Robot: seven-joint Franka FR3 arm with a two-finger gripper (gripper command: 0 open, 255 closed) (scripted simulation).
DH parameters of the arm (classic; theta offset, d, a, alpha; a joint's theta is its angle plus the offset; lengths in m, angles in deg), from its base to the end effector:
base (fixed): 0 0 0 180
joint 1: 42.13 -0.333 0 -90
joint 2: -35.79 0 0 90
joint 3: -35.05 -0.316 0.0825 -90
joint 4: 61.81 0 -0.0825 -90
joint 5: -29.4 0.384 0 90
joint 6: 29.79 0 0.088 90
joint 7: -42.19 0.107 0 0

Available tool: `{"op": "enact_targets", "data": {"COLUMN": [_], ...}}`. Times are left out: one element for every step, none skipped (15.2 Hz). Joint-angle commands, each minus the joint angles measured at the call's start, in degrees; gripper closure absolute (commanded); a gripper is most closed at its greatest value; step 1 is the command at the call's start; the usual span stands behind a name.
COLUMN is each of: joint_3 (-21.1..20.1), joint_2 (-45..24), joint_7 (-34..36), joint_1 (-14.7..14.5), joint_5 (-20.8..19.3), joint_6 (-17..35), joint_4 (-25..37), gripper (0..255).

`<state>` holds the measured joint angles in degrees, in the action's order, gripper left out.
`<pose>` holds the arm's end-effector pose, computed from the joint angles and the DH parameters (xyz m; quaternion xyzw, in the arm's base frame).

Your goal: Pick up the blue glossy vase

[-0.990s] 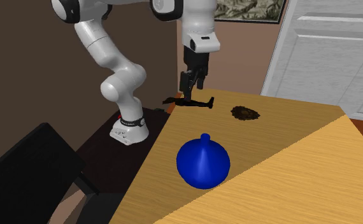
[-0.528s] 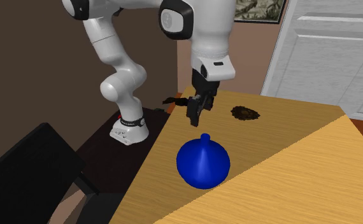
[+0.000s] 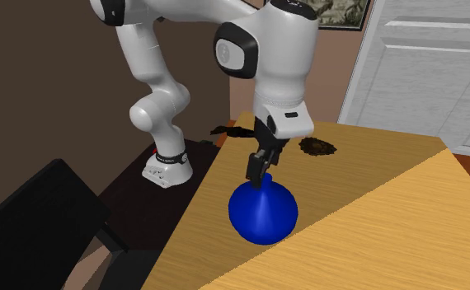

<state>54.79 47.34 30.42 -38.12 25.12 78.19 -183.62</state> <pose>0.4452 -0.2099 0.4869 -0.9958 0.0879 0.0245 0.0063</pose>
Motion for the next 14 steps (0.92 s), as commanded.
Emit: {"op": "enact_targets", "data": {"joint_3": [0.1,0.1,0.2,0.2,0.1,0.1,0.1,0.1,0.1,0.1,0.1,0.1,0.1,0.2], "joint_2": [-0.3,-0.5,-0.6,-0.6,-0.4,-0.4,-0.4,-0.3,-0.3,-0.4,-0.4,-0.4,-0.4,-0.6], "joint_7": [0.0,0.0,-0.1,-0.1,0.0,0.0,0.0,0.1,0.0,0.0,0.0,0.0,0.0,-0.1], "joint_1": [0.0,0.0,0.0,0.0,0.0,0.0,0.0,0.0,0.0,0.0,0.0,0.0,0.0,0.0], "joint_5": [0.1,0.1,0.1,0.1,0.1,0.1,0.0,0.0,0.0,0.0,0.0,0.0,0.0,0.1], "joint_6": [1.6,2.4,2.9,2.9,2.9,2.9,2.9,2.9,2.9,2.9,2.9,2.9,2.9,2.9], "joint_4": [-1.3,-1.9,-2.3,-2.3,-2.4,-2.5,-2.5,-2.6,-2.6,-2.5,-2.5,-2.5,-2.6,-2.3], "gripper": [0,0,0,0,255,255,255,255,255,255,255,255,255,255]}}
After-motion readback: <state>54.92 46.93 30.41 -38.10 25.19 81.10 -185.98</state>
